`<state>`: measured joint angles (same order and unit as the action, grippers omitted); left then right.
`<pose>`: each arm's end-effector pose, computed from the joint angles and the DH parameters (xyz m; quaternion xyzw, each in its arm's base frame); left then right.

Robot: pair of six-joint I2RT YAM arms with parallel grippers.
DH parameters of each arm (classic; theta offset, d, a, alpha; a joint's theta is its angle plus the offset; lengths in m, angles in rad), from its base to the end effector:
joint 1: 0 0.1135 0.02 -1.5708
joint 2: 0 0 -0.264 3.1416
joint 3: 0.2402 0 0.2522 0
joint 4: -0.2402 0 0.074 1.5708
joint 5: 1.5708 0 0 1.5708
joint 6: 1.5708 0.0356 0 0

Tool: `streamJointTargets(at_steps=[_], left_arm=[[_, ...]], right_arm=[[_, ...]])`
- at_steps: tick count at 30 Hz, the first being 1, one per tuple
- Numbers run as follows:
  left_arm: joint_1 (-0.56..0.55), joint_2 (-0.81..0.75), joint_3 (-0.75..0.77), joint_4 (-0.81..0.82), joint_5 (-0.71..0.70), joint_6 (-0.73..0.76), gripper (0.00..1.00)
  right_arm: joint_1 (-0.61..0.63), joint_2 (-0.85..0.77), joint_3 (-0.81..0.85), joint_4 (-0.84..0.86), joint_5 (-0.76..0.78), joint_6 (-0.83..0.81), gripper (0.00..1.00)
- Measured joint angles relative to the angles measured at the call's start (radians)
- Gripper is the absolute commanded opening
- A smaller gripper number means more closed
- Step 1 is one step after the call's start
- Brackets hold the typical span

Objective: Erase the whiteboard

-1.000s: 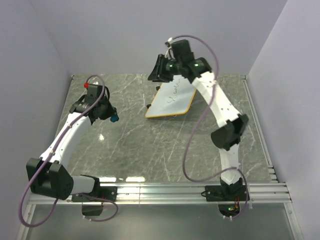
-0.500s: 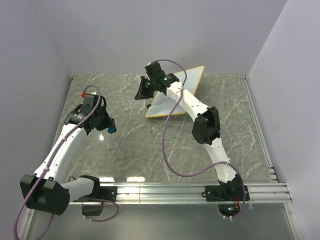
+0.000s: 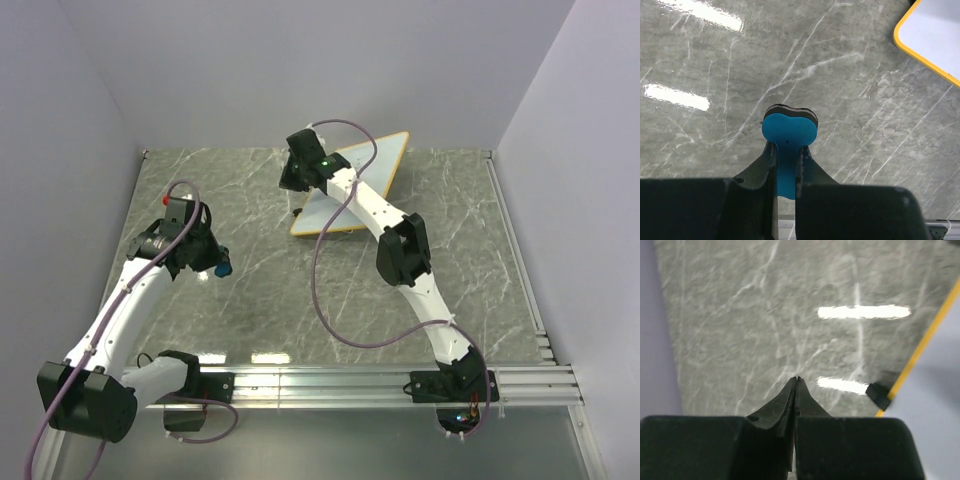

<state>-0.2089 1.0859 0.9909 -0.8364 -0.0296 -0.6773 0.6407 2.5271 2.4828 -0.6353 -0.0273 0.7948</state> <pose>0.2075 -0.0429 0.2956 -0.2248 0.9222 -0.1220 0.2899 0.4550 0.3405 0.2459 0.0636 0.9000 0.2927 0.3165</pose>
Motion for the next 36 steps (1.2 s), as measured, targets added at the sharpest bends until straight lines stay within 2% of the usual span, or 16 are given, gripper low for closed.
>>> streamJointTargets(at_steps=[8,14,22,25,31,36], left_arm=[[0.003,0.007,-0.003,0.004,0.006,0.005,0.00],[0.006,0.042,-0.003,0.012,0.016,0.013,0.00],[0.008,0.064,-0.003,0.019,0.032,0.032,0.00],[0.009,0.064,-0.003,0.020,0.032,0.037,0.00],[0.009,0.068,-0.003,0.034,0.036,0.038,0.00],[0.010,0.092,-0.003,0.054,0.042,0.037,0.00]], right_arm=[[-0.005,0.068,0.022,-0.070,0.092,-0.009,0.00],[-0.012,0.128,0.021,-0.132,0.070,-0.004,0.00],[-0.023,0.114,-0.021,-0.160,0.041,-0.022,0.00],[-0.040,0.046,-0.156,-0.171,0.024,-0.036,0.00],[-0.130,-0.261,-0.655,-0.191,0.042,-0.083,0.00],[-0.212,-0.412,-0.859,-0.197,0.077,-0.129,0.00]])
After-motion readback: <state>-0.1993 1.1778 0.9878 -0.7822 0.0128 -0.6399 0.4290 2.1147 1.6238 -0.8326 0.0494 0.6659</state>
